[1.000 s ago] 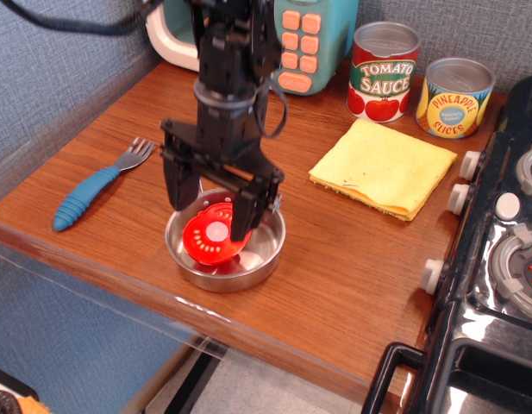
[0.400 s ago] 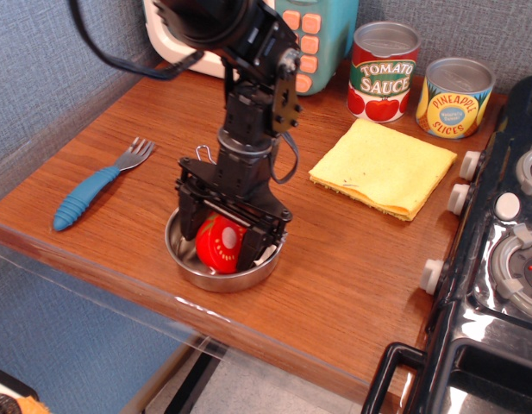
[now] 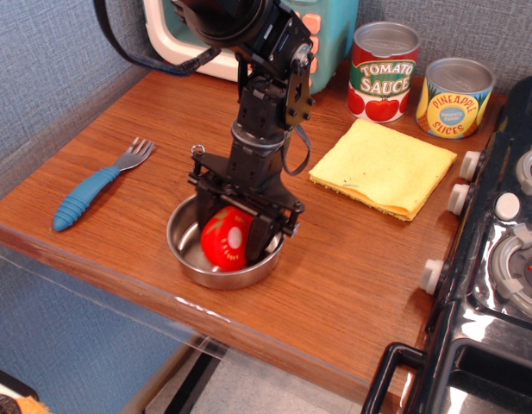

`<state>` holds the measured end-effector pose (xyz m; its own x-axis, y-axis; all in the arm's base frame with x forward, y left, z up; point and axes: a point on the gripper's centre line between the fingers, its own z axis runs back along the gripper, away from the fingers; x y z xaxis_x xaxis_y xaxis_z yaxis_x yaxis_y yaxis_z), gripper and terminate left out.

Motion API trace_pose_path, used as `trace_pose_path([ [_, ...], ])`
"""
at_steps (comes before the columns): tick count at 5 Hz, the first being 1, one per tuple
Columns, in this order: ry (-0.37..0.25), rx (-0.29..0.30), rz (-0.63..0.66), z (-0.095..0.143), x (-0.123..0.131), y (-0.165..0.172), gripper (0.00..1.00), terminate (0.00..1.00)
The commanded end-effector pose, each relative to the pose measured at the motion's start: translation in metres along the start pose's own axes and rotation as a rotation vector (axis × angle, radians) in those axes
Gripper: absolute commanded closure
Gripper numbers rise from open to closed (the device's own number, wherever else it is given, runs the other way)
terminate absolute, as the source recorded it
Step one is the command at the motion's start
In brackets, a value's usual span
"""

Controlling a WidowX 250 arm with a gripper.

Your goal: Put the tomato on top of the napkin.

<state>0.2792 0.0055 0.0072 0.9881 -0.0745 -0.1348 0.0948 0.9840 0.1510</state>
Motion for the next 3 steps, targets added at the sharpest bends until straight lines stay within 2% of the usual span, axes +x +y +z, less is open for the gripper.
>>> trace_pose_path([
  [1,-0.059,-0.031,-0.026,0.029,-0.006,-0.004,1.0,0.0],
  [2,-0.146,-0.058,0.0,0.072,-0.004,-0.003,1.0,0.0],
  [3,-0.192,-0.075,0.049,0.099,0.004,-0.003,1.0,0.0],
])
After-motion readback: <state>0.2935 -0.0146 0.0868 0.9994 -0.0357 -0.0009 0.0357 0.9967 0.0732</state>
